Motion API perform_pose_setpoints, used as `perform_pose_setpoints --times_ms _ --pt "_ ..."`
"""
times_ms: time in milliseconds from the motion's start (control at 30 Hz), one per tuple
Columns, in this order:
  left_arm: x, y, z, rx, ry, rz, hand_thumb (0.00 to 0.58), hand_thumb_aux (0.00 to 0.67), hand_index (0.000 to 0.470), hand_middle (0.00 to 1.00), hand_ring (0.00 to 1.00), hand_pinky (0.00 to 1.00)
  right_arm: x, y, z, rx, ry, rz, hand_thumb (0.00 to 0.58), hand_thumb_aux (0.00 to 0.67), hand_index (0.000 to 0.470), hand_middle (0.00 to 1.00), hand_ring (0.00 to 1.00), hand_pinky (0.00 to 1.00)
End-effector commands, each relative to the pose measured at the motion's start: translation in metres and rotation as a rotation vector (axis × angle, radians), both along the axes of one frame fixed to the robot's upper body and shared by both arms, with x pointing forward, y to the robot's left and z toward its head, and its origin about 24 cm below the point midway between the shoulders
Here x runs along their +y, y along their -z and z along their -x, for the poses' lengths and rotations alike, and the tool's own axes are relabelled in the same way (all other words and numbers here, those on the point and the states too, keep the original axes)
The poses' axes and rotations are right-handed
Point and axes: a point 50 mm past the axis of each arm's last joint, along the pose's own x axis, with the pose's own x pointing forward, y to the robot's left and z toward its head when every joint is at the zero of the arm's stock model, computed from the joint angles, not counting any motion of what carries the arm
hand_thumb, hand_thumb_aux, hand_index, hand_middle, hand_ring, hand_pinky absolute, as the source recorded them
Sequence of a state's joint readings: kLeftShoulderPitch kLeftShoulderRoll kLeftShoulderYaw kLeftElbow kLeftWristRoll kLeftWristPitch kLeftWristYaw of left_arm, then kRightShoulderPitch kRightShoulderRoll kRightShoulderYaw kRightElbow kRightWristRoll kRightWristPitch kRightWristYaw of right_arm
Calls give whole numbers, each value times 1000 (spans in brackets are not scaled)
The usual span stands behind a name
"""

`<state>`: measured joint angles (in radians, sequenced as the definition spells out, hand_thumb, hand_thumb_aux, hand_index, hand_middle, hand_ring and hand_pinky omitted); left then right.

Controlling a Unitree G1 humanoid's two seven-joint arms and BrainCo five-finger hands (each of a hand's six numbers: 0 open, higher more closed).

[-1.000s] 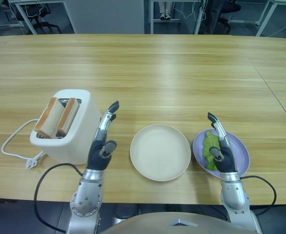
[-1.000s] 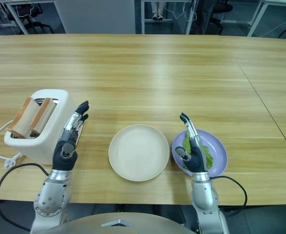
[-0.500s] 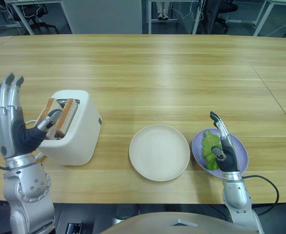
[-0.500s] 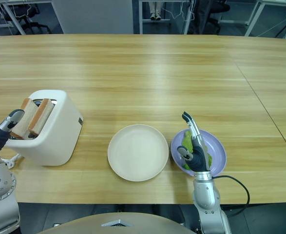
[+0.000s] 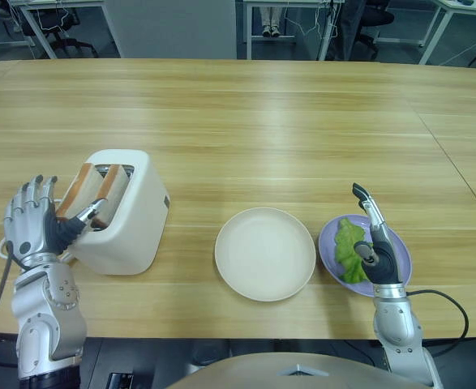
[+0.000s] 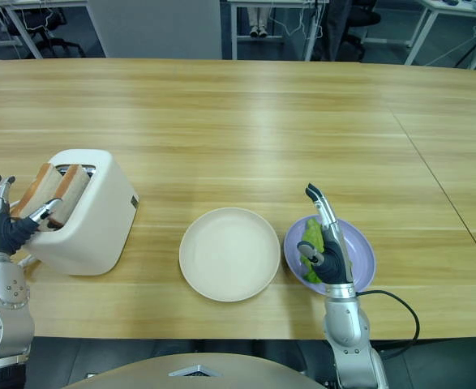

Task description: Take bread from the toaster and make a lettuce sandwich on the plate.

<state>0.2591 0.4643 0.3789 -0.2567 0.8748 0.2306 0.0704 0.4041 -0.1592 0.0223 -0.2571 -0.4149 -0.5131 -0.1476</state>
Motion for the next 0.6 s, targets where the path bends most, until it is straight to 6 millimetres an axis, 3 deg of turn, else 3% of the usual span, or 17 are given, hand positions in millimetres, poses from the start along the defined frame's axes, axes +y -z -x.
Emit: perform_pose_setpoints --times_ms 33,133,167,367,533,567,600 --pt "4 17 2 71 -29 60 432 331 227 0 0 0 -3 -3 0 -3 10 -1 0 0 0 0 0 0" --pt "4 17 2 29 -19 140 548 512 352 0 0 0 -4 -4 0 -4 12 -1 0 0 0 0 0 0" --pt "3 18 2 11 -7 196 580 670 460 0 0 0 -4 -4 0 -4 12 -2 0 0 0 0 0 0" --pt "-5 25 2 -31 43 381 580 670 460 0 0 0 -4 -4 1 -3 12 -2 0 0 0 0 0 0" --pt "-6 28 4 -21 50 386 580 670 460 16 16 16 -6 -5 -1 -6 12 9 0 0 0 0 0 0" --pt "-6 28 4 -27 52 384 580 670 460 165 165 165 -6 -6 -1 -8 13 17 0 0 0 0 0 0" --pt "-6 27 4 -37 55 383 580 670 460 165 165 165 -8 -6 -3 -9 17 35 0 0 0 0 0 0"
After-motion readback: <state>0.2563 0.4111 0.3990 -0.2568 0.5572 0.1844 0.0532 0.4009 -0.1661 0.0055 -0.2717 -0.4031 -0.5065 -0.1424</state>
